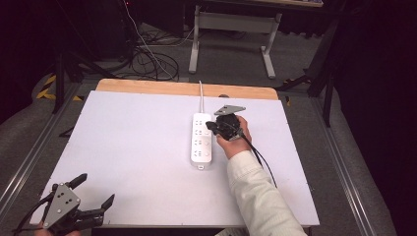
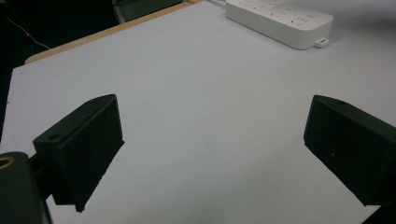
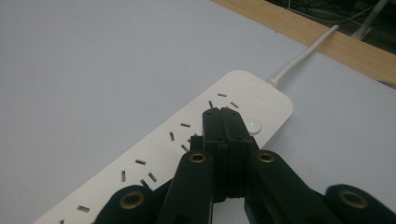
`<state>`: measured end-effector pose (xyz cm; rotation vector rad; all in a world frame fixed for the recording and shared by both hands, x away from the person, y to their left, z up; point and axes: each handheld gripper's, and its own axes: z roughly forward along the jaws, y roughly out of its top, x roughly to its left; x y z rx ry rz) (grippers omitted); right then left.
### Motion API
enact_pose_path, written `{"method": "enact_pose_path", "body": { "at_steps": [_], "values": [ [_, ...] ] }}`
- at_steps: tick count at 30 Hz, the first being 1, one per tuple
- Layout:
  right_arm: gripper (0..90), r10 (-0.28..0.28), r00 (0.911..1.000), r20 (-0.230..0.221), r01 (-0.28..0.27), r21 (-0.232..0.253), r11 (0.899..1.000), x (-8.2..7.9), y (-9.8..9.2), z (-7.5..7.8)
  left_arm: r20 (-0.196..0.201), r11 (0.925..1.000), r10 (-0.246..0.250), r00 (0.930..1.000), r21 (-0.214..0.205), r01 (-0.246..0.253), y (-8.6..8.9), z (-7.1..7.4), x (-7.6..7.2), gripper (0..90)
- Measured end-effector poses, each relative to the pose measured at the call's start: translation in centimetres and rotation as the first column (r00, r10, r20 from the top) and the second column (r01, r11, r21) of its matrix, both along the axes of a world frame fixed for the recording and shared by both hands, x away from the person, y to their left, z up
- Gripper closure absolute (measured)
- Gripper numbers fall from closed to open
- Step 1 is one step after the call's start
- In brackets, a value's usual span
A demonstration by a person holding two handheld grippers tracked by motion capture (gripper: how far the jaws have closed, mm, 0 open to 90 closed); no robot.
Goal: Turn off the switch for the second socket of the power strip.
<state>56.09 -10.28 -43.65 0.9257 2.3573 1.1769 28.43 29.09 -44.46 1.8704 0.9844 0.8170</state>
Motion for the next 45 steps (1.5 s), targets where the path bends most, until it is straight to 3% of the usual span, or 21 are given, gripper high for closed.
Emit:
{"method": "enact_pose_path", "body": {
  "at_steps": [6,29,45],
  "values": [
    [90.0,-0.009,0.9998,-0.02,0.009,-0.007,1.0,0.3,0.2,-0.7,-0.003,1.0,-0.003,1.0,-0.001,0.003,0.0,0.0,0.0,5.4],
    [90.0,-0.014,0.9997,-0.017,0.013,-0.072,0.997,0.5,1.1,-2.0,-0.008,1.0,-0.007,0.9999,0.007,0.007,0.0,-0.1,0.1,5.4],
    [90.0,-0.012,0.9997,0.02,0.014,-0.1,0.995,0.1,1.5,-2.5,-0.008,0.9999,-0.011,0.9999,0.006,0.011,-0.1,-0.1,0.1,5.4]
  ]
}}
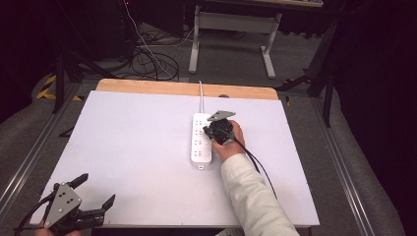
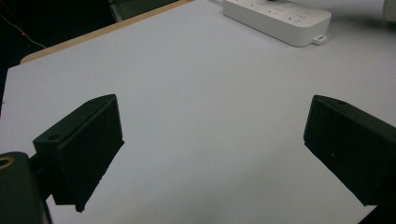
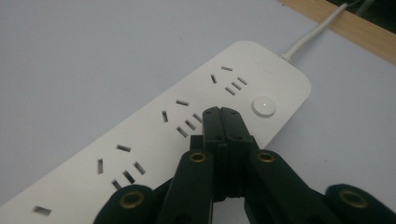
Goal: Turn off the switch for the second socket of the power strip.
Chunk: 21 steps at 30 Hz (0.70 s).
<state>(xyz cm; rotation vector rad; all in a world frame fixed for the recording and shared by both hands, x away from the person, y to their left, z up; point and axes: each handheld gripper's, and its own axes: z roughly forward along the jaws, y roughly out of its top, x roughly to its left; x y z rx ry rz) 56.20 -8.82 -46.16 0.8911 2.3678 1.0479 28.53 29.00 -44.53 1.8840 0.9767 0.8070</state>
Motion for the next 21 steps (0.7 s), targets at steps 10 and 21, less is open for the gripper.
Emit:
{"method": "enact_pose_path", "body": {
  "at_steps": [10,21],
  "values": [
    [90.0,-0.008,0.9999,0.007,0.008,0.007,1.0,-0.16,0.01,-0.27,-0.001,1.0,-0.001,1.0,-0.001,0.001,0.0,-0.01,0.0,5.4],
    [90.0,-0.011,0.9999,-0.004,0.011,0.029,1.0,-0.06,-0.17,-0.36,-0.001,1.0,0.0,1.0,-0.002,0.0,-0.01,0.01,-0.02,5.4]
  ]
}}
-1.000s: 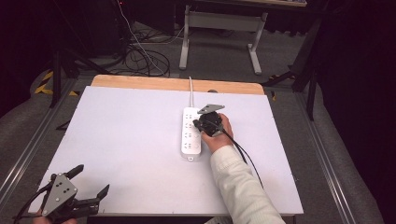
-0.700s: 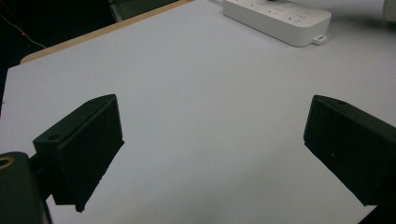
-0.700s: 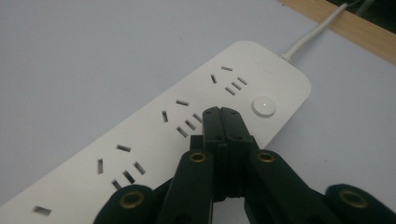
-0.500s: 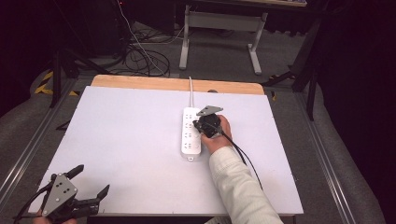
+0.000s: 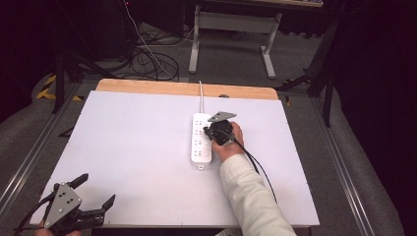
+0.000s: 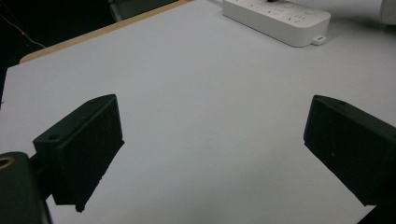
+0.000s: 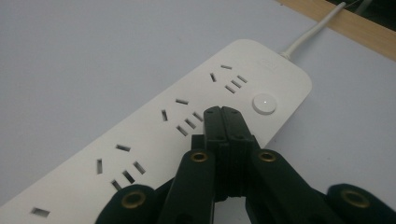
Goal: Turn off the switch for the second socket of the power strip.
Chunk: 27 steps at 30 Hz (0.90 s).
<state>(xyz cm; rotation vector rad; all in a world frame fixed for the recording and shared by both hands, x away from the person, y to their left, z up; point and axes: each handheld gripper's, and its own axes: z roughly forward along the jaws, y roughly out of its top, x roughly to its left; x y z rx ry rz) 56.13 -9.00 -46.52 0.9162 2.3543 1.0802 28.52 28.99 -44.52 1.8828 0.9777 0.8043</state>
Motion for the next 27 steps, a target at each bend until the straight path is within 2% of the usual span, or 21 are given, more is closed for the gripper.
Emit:
{"method": "enact_pose_path", "body": {
  "at_steps": [3,5,6,12,16,19,23,27],
  "values": [
    [90.0,-0.009,0.9999,-0.011,0.01,0.012,1.0,0.03,-0.09,-0.01,0.002,1.0,0.001,1.0,0.001,-0.001,0.01,0.01,0.0,5.4],
    [90.0,-0.011,0.9999,-0.009,0.011,0.006,1.0,-0.01,0.0,0.01,0.002,1.0,0.001,1.0,0.001,-0.001,0.02,0.0,0.01,5.4],
    [90.0,-0.011,0.9999,0.0,0.011,-0.013,1.0,-0.07,0.17,0.07,0.002,1.0,0.001,1.0,0.001,-0.001,0.02,0.0,0.02,5.4],
    [90.0,-0.018,0.9998,-0.01,0.018,-0.007,1.0,-0.03,0.14,0.09,-0.001,1.0,-0.001,1.0,-0.001,0.001,-0.03,-0.01,0.0,5.4],
    [90.0,-0.029,0.9996,-0.004,0.029,-0.017,0.999,-0.14,0.38,0.07,-0.001,1.0,-0.001,1.0,0.0,0.001,-0.03,-0.01,0.02,5.4],
    [90.0,-0.035,0.9993,-0.016,0.035,-0.024,0.999,-0.1,0.47,0.12,0.0,1.0,-0.001,1.0,0.003,0.001,-0.05,-0.01,0.02,5.4],
    [90.0,-0.03,0.9996,0.002,0.03,-0.034,0.999,-0.08,0.74,0.09,0.001,1.0,-0.001,1.0,0.004,0.001,-0.08,-0.02,0.02,5.4],
    [90.0,-0.027,0.9996,0.001,0.027,-0.041,0.999,-0.29,0.73,0.78,0.001,1.0,-0.003,1.0,0.006,0.003,-0.06,0.0,0.13,5.4]
  ]
}}
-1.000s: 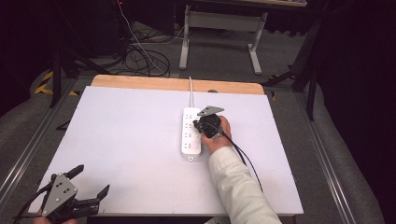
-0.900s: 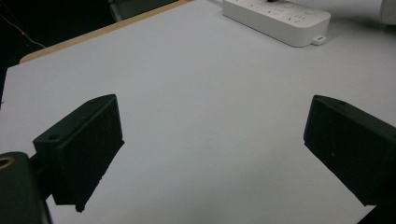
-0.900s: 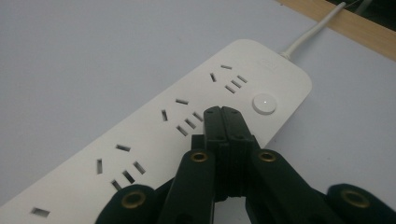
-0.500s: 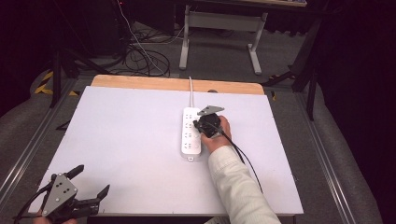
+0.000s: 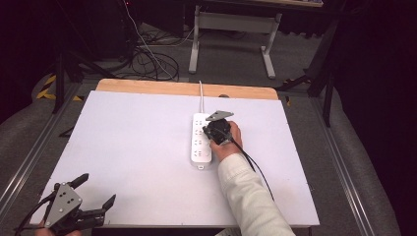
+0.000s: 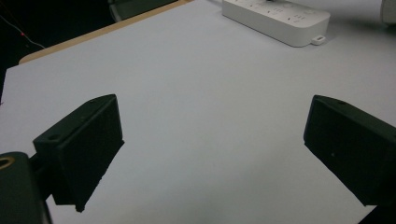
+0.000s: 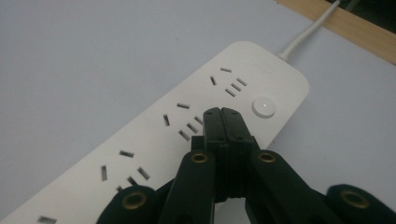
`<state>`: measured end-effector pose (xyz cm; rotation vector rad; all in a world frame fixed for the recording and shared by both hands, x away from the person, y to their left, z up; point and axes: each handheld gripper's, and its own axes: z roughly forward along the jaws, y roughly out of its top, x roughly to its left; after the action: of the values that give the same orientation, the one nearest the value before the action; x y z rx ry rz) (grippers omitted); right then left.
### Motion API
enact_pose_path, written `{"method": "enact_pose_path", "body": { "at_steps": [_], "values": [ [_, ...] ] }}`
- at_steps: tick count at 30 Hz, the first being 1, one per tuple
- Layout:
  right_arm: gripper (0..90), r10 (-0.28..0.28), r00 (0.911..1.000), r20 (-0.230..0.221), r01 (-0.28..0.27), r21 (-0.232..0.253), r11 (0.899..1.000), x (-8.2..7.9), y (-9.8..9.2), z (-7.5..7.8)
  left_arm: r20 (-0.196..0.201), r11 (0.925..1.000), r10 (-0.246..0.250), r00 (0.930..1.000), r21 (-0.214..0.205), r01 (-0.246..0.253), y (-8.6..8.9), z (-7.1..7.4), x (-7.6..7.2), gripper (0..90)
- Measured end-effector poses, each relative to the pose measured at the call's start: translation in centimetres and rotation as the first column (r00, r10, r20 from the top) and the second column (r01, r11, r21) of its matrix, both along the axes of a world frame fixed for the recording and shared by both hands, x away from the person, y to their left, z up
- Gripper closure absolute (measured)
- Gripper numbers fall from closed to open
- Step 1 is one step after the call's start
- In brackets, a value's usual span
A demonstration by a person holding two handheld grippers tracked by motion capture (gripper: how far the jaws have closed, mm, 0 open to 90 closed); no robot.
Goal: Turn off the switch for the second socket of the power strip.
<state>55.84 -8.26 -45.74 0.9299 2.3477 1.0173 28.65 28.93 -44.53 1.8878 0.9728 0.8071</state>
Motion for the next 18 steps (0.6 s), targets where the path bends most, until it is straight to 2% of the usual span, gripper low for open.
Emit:
{"method": "enact_pose_path", "body": {
  "at_steps": [4,13,18],
  "values": [
    [90.0,0.015,0.9995,0.027,-0.018,0.085,0.996,-0.5,-0.3,1.3,-0.005,1.0,-0.003,1.0,0.0,0.003,-0.1,0.0,0.1,5.4],
    [90.0,0.037,0.9977,0.057,-0.043,0.105,0.994,-1.7,-0.6,3.6,-0.004,1.0,-0.005,1.0,0.0,0.005,-0.1,0.0,0.1,5.3],
    [90.0,0.05,0.9968,0.062,-0.056,0.097,0.994,-2.3,-0.4,4.1,-0.005,1.0,-0.005,1.0,-0.001,0.005,-0.1,0.0,0.1,5.4]
  ]
}}
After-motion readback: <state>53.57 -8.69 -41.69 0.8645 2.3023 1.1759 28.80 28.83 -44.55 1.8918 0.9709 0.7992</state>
